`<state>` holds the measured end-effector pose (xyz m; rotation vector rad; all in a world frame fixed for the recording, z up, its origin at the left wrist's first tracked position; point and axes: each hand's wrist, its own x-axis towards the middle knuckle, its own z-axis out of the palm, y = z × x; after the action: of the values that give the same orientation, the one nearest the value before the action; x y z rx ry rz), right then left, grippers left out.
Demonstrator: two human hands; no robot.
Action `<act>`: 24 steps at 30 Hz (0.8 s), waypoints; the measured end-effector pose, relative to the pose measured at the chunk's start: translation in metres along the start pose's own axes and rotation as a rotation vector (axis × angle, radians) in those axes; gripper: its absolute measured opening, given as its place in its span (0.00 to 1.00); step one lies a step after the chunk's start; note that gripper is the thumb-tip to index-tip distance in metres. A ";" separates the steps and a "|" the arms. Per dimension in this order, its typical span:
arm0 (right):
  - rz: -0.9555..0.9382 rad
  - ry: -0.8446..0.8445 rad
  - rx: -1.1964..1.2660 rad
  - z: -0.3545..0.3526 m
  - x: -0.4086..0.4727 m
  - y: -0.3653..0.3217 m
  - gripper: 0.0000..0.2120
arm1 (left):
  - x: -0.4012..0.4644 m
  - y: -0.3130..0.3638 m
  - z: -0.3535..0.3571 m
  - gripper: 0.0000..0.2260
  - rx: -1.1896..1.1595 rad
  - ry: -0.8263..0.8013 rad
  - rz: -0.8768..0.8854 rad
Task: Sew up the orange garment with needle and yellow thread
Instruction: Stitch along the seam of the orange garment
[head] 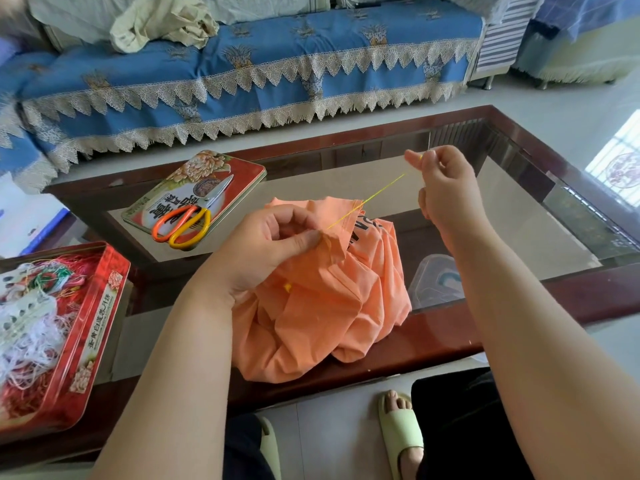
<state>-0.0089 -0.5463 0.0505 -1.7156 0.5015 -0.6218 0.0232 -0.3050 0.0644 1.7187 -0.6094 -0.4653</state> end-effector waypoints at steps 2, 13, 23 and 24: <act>-0.045 0.063 -0.048 -0.001 0.004 0.008 0.12 | -0.001 0.000 -0.002 0.06 -0.045 -0.018 -0.005; -0.021 0.189 -0.283 -0.016 0.022 0.037 0.08 | -0.005 -0.002 -0.017 0.13 -0.137 -0.208 -0.058; 0.252 -0.007 -0.205 -0.018 0.024 0.036 0.09 | -0.005 -0.002 -0.017 0.02 -0.096 -0.165 -0.107; 0.278 -0.024 -0.225 -0.018 0.023 0.036 0.09 | -0.005 -0.003 -0.018 0.03 -0.096 -0.167 -0.112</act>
<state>-0.0031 -0.5824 0.0220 -1.8188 0.8011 -0.3540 0.0308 -0.2877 0.0655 1.6387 -0.6016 -0.7121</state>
